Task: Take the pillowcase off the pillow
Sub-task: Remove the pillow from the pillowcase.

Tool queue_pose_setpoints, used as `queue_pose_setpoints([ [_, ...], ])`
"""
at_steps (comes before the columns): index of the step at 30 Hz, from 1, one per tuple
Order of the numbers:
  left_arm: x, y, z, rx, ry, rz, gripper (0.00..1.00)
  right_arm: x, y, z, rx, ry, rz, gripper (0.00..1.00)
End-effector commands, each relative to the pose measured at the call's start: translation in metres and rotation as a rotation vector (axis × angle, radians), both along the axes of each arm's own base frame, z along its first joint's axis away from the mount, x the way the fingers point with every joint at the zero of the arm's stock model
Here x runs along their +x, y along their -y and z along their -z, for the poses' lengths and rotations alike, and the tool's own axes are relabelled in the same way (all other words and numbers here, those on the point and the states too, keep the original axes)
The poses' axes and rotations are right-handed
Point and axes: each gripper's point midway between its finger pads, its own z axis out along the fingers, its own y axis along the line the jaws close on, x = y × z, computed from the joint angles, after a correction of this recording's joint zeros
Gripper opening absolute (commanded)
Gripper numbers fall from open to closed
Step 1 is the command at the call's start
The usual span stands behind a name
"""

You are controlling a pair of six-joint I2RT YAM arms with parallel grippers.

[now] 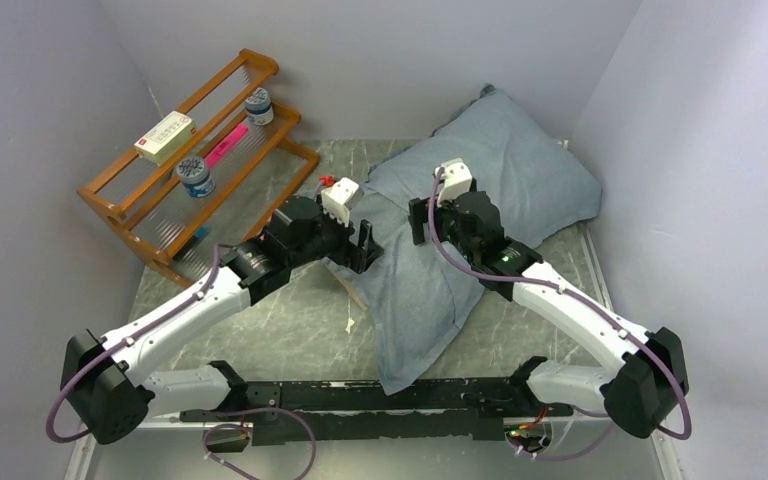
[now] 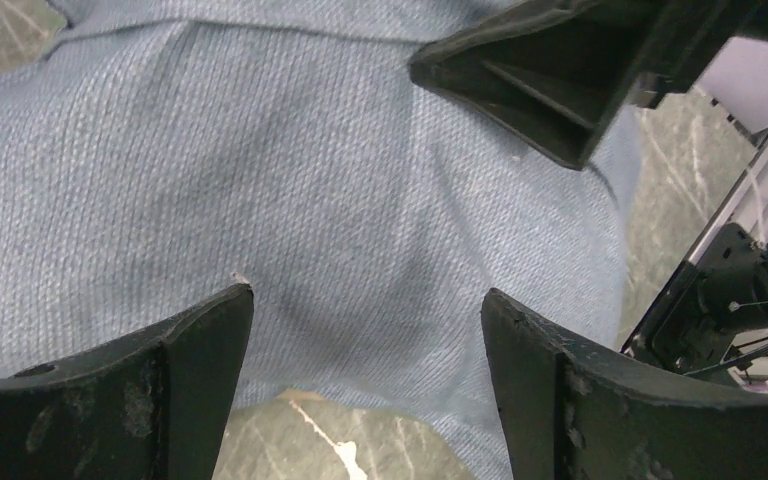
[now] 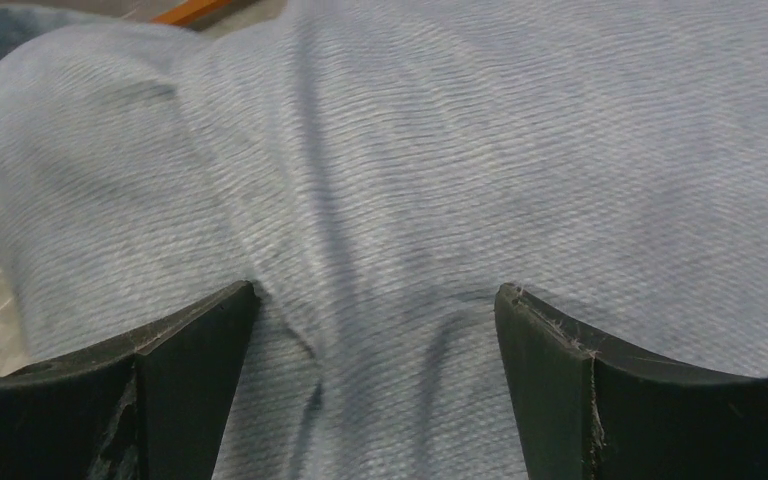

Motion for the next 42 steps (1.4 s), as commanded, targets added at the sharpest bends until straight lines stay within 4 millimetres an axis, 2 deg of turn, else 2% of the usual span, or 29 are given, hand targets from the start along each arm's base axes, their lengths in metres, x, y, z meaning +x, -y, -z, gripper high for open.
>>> queue_pose_setpoints([
  [1, 0.006, 0.017, -0.043, -0.106, 0.071, -0.012, 0.89, 0.016, 0.036, -0.012, 0.009, 0.080, 0.230, 0.92],
  [6, 0.006, 0.029, -0.040, -0.101, 0.056, -0.004, 0.89, 0.011, 0.067, -0.009, 0.013, 0.099, 0.384, 0.94],
  [9, 0.010, 0.032, -0.041, -0.097, 0.060, -0.027, 0.89, 0.009, 0.075, -0.015, 0.052, 0.130, 0.432, 0.94],
  [13, 0.018, 0.039, -0.049, -0.106, 0.076, -0.046, 0.89, 0.004, 0.076, -0.012, 0.110, 0.138, 0.437, 0.94],
  [20, 0.042, 0.054, -0.066, -0.100, 0.118, -0.128, 0.89, 0.000, 0.061, -0.008, 0.149, 0.123, 0.349, 0.93],
  [24, 0.050, 0.069, -0.068, -0.009, 0.174, -0.176, 0.89, -0.002, 0.059, -0.009, 0.160, 0.129, 0.330, 0.93],
  [30, 0.065, 0.064, -0.056, 0.094, 0.222, -0.297, 0.89, -0.004, 0.058, -0.013, 0.172, 0.135, 0.319, 0.93],
  [34, 0.070, 0.067, -0.033, 0.147, 0.208, -0.316, 0.90, -0.004, 0.056, -0.013, 0.173, 0.130, 0.310, 0.93],
  [42, 0.073, 0.053, 0.001, 0.241, 0.187, -0.367, 0.91, 0.000, 0.058, -0.005, 0.139, 0.113, 0.329, 0.92],
])
